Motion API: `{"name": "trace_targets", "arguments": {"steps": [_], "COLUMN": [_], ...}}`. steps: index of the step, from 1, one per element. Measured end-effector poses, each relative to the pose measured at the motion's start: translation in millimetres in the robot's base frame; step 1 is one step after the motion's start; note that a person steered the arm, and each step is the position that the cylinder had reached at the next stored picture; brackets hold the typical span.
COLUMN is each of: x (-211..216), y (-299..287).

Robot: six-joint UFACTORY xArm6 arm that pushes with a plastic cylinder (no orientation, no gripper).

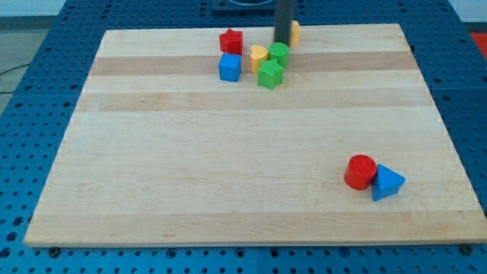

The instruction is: Push the yellow hexagon left to the yellow heart

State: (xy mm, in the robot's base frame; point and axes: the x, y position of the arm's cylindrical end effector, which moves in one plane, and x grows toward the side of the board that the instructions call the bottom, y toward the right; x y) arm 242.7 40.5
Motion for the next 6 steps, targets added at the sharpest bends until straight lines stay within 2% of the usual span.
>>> {"name": "trace_targets", "arguments": {"steps": [1,2,3,4,5,6], "x": [0,0,-41,-51,-50,-42], "y": [31,90,120,111,20,-23]}}
